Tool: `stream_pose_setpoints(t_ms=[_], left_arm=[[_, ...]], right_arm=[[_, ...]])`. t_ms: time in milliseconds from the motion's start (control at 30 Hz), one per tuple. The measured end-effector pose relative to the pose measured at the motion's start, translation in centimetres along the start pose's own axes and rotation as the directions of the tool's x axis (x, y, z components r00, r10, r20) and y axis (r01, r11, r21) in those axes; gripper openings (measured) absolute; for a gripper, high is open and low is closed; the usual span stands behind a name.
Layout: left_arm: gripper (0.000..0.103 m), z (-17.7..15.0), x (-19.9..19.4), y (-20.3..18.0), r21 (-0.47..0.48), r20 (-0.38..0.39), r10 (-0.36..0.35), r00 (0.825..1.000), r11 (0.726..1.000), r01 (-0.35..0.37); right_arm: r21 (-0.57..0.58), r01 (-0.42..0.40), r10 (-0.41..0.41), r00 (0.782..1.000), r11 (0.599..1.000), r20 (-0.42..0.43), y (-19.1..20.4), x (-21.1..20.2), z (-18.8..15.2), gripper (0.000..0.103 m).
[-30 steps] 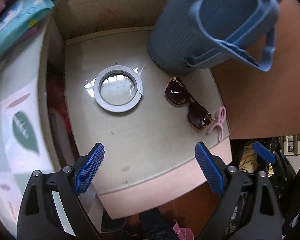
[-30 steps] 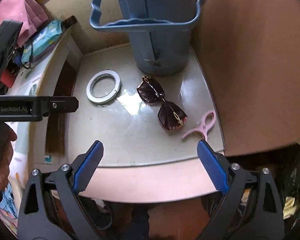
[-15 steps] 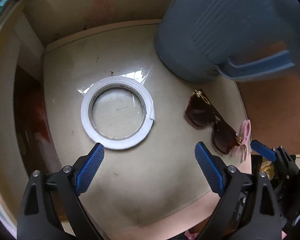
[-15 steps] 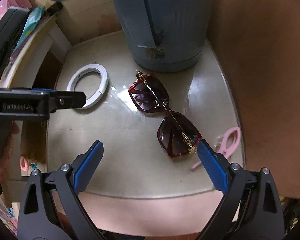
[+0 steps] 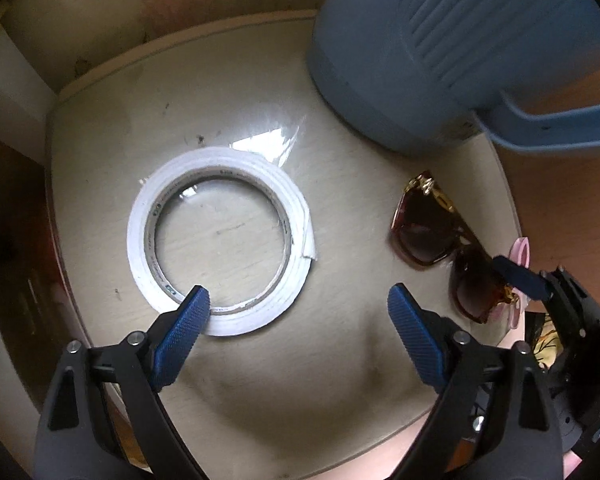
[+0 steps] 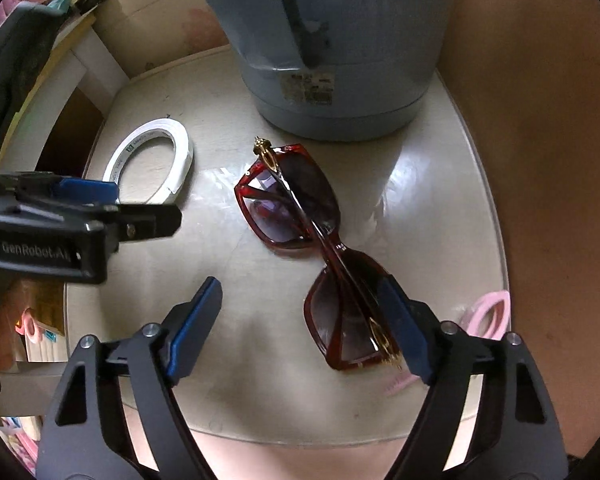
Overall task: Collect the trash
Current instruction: 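Close the left tool on the white tape roll while the right tool grips the sunglasses, then carry the tape roll and sunglasses in both tools over the trash bin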
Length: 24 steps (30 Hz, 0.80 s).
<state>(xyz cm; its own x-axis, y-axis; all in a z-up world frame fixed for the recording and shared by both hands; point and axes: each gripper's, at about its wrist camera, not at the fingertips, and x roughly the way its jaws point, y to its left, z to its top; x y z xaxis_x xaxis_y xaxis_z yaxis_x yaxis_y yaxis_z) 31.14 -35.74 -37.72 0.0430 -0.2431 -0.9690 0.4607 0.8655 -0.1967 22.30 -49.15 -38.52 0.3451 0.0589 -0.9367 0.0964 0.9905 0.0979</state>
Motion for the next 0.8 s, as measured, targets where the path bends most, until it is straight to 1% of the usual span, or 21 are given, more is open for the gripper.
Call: stream_pose_setpoints(t_ms=[133, 200, 233, 300, 367, 400, 433, 467, 500, 533, 567, 633, 667, 800], left_arm=[[0.085, -0.1, -0.1, 0.0, 0.014, 0.015, 0.008, 1.000, 1.000, -0.008], [0.080, -0.2, 0.0, 0.1, 0.018, 0.015, 0.019, 1.000, 1.000, -0.020], [0.073, -0.3, 0.2, 0.4, 0.009, 0.007, 0.027, 1.000, 1.000, -0.027], [0.070, -0.3, 0.1, 0.7, -0.007, 0.016, 0.028, 0.999, 1.000, -0.028], [0.060, -0.5, 0.0, 0.6, 0.001, 0.024, 0.057, 0.998, 0.998, -0.057], [0.058, -0.6, -0.1, 0.4, 0.005, 0.028, 0.072, 0.997, 0.997, -0.072], [0.053, -0.7, -0.2, 0.4, 0.002, 0.033, 0.077, 0.997, 0.997, -0.077], [0.047, -0.7, -0.3, 0.4, -0.002, 0.034, 0.080, 0.996, 0.997, -0.080], [0.042, -0.8, -0.4, 0.5, -0.006, 0.033, 0.088, 0.996, 0.996, -0.087], [0.031, -0.9, -0.5, 0.6, -0.011, 0.031, 0.080, 0.996, 0.997, -0.079], [0.024, -1.0, -0.6, 0.7, -0.013, 0.026, 0.068, 0.997, 0.998, -0.068], [0.016, -1.3, -0.6, 0.5, -0.008, 0.018, 0.068, 0.998, 0.998, -0.068], [0.014, -1.4, -0.6, 0.4, -0.007, 0.016, 0.067, 0.998, 0.998, -0.067], [0.014, -2.2, -0.7, 0.3, -0.016, 0.014, 0.046, 0.999, 0.999, -0.045]], right_arm=[[-0.009, -0.001, 0.001, 1.000, 1.000, -0.002, 0.2, 0.8, 0.3, 0.075], [-0.009, 0.004, -0.004, 1.000, 1.000, -0.003, 0.3, 1.2, 0.3, 0.072], [-0.009, 0.007, -0.007, 1.000, 1.000, 0.003, 0.4, 1.3, 0.3, 0.071], [-0.021, 0.021, -0.020, 1.000, 1.000, 0.012, 0.6, 1.3, 0.2, 0.066], [-0.037, 0.046, -0.045, 0.999, 0.998, 0.023, 1.1, 1.4, 0.2, 0.051], [-0.038, 0.055, -0.054, 0.998, 0.998, 0.027, 1.2, 1.5, 0.2, 0.047], [-0.034, 0.060, -0.059, 0.998, 0.998, 0.030, 1.2, 1.4, 0.1, 0.037], [-0.026, 0.056, -0.055, 0.998, 0.998, 0.029, 1.1, 1.4, 0.1, 0.035], [-0.024, 0.054, -0.053, 0.998, 0.998, 0.029, 1.2, 1.4, 0.1, 0.033], [-0.025, 0.056, -0.055, 0.998, 0.998, 0.033, 1.4, 1.4, 0.1, 0.026], [-0.024, 0.059, -0.058, 0.998, 0.998, 0.038, 1.4, 1.2, 0.0, 0.019], [-0.010, 0.052, -0.052, 0.998, 0.999, 0.033, 1.6, 1.3, 0.0, 0.017], [0.004, 0.045, -0.046, 0.998, 0.999, 0.033, 1.5, 1.3, 0.0, 0.016], [0.024, 0.031, -0.032, 0.999, 0.999, 0.035, 1.5, 1.0, -0.1, 0.015]])
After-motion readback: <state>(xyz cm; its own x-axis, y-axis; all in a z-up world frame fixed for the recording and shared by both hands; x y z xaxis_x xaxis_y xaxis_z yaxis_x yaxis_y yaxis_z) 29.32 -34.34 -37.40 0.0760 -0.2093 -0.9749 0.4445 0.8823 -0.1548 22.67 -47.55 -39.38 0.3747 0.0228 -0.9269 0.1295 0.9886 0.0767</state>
